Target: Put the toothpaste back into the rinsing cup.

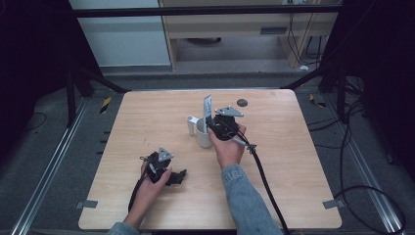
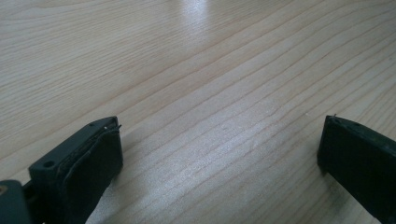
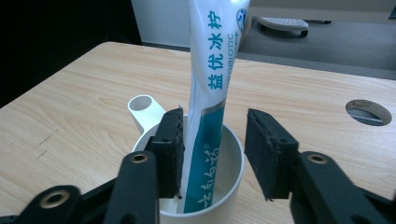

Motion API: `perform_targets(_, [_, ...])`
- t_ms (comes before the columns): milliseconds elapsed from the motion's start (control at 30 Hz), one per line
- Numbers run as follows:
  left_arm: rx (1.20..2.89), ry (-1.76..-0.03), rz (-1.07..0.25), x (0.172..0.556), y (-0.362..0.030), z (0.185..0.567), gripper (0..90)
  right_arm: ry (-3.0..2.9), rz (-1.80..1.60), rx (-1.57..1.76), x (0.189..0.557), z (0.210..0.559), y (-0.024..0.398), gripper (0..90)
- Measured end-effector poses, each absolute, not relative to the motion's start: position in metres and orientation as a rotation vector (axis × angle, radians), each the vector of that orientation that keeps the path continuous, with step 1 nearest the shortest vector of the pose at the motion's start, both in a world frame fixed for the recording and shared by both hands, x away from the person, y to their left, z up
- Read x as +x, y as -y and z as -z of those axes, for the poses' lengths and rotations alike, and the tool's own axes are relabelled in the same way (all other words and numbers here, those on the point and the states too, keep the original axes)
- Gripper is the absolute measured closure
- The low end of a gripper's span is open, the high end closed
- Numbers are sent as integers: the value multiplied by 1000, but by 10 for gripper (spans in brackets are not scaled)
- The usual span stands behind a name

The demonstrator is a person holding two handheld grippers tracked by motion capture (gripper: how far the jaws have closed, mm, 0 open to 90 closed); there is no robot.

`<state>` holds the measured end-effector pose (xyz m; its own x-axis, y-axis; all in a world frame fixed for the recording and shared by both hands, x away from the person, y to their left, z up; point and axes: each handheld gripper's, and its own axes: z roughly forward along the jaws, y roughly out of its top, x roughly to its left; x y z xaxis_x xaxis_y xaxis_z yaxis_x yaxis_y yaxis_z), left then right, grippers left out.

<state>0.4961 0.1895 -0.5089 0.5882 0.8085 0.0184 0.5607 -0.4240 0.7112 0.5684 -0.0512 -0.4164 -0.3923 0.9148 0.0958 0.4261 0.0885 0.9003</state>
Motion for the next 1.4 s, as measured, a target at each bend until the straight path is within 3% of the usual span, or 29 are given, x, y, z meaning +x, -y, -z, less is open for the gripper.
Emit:
perform_targets(133, [2146,-1083,-476,496,-189,509,0,-1898,-1244,1309,566,413,53,443])
perform_targets(733, [2145,-1082,-476,496,-189,509,0,-2001,-1122,1242,558,395,80,98])
perform_targets(900, [2142,-1086,-478,496,-188,509,0,-2051,-1067,1218,552,391,95,75])
perform_targets(1100, [2143,-1086,-479,496,-188,509,0,-2046,-1012,1230,545,385,119,136])
perform_targets(1400, [2143,-1085,-480,496,-188,509,0,-2046,-972,1272,540,393,155,156])
